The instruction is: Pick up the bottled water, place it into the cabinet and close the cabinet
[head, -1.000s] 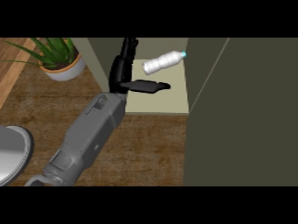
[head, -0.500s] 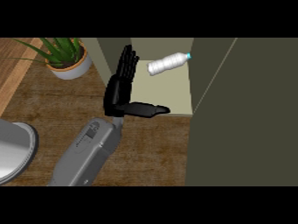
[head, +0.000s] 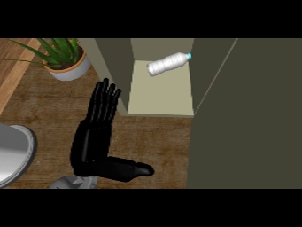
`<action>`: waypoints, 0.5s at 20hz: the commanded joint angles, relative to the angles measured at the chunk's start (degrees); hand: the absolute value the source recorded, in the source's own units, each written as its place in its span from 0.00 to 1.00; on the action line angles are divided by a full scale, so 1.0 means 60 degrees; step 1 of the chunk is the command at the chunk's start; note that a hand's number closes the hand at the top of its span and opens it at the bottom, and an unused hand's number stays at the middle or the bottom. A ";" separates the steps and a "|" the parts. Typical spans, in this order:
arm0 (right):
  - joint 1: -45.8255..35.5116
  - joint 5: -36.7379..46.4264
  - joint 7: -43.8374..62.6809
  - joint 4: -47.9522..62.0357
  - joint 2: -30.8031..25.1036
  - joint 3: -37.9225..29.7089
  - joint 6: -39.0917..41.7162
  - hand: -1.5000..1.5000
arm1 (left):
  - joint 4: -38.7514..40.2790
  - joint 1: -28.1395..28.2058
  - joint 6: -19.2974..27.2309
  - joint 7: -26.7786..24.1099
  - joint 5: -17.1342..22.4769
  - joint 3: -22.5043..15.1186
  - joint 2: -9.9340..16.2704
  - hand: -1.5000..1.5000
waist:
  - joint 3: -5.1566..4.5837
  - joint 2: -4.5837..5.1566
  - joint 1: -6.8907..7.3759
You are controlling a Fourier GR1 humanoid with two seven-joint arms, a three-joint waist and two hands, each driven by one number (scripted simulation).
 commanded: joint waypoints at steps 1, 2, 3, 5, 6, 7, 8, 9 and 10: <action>-0.0384 0.0378 0.0144 0.0045 -0.0585 0.0085 0.0499 0.00 | -0.2286 0.1640 0.0402 0.0464 -0.0329 -0.0732 0.0517 0.00 | -0.0003 0.0038 -0.0046; -0.0355 0.0413 0.0551 -0.0449 -0.0578 0.0270 0.0353 1.00 | -0.2888 0.2316 0.0158 0.0231 -0.0358 -0.1057 0.0784 0.00 | -0.0010 0.0030 -0.0004; -0.0199 0.0335 0.0326 -0.0084 -0.0960 0.0158 0.0840 1.00 | -0.2840 0.2451 0.0001 -0.0057 -0.0247 -0.0744 0.0882 0.00 | -0.0009 0.0058 -0.0116; -0.0069 0.0481 0.0702 -0.0380 -0.1268 0.0604 0.1144 1.00 | -0.3530 0.2950 0.0424 0.0098 -0.0456 -0.1159 0.0782 0.00 | -0.0008 0.0049 -0.0110; 0.0031 0.0714 0.0506 -0.0529 -0.1437 0.0666 0.1330 1.00 | -0.3907 0.3156 0.0285 0.0259 -0.0277 -0.0649 0.1298 0.00 | -0.0009 0.0049 -0.0140; -0.0025 0.1216 0.0729 -0.0790 -0.1471 0.1292 0.1398 1.00 | -0.3659 0.3329 0.0456 -0.0268 -0.0575 -0.0821 0.1041 0.00 | -0.0016 0.0039 -0.0117; 0.0231 0.0911 0.0494 -0.0982 -0.1879 0.0871 0.1736 1.00 | -0.4633 0.3873 0.0395 -0.0016 -0.0448 -0.0668 0.1588 0.00 | -0.0010 0.0010 -0.0078; 0.0060 0.1196 0.0330 -0.0770 -0.1708 0.1242 0.1760 1.00 | -0.4401 0.4405 -0.0057 -0.0606 -0.0283 -0.0500 0.1822 0.00 | -0.0017 0.0033 -0.0091; -0.0083 0.1084 0.0270 -0.0658 -0.1853 0.1224 0.1984 1.00 | -0.4519 0.4324 -0.0269 -0.0546 0.0125 0.0118 0.1995 0.00 | -0.0017 0.0055 -0.0112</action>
